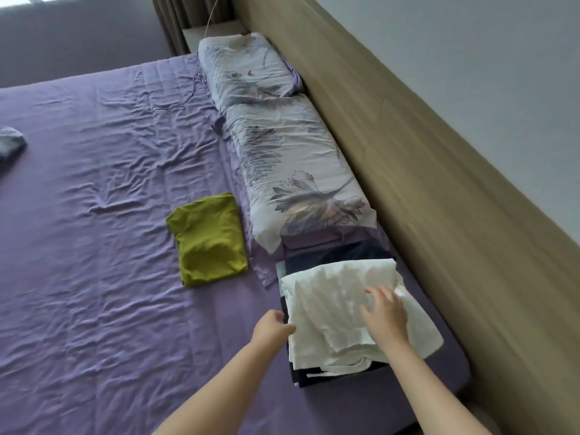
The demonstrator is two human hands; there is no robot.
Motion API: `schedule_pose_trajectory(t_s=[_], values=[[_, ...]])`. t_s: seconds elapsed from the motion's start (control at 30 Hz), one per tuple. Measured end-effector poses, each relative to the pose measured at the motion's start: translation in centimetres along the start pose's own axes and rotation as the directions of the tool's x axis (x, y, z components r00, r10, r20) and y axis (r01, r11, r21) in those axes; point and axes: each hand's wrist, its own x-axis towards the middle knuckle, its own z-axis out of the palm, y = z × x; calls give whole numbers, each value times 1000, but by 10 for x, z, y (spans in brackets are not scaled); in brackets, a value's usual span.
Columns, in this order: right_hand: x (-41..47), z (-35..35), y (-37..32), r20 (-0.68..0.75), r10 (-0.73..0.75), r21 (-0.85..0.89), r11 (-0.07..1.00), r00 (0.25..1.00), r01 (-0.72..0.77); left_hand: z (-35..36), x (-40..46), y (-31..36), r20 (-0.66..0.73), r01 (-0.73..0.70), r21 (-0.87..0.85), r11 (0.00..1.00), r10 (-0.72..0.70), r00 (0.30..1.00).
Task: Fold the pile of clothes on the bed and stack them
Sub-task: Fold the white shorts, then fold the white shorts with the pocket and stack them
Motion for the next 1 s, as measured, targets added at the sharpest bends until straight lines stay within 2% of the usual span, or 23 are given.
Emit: schedule_pose_trajectory(t_s=[0.17, 0.37, 0.53, 0.67, 1.0], values=[[-37, 24, -70, 166, -134, 142, 984, 977, 111, -41, -34, -17, 37, -58, 15, 998, 57, 998], [-98, 65, -160, 319, -355, 168, 934, 879, 316, -122, -86, -93, -141, -50, -2, 999, 49, 989], [-164, 99, -245, 374, -496, 116, 863, 784, 491, -201, -142, -191, -327, -10, -7, 1000, 7, 945], [-238, 131, -317, 407, -586, 108, 793, 701, 600, -250, -188, -280, -426, -2, -76, 997, -31, 904], [-450, 220, -444, 497, -715, 159, 632, 492, 758, -333, -300, -501, -576, -22, -310, 951, -169, 799]])
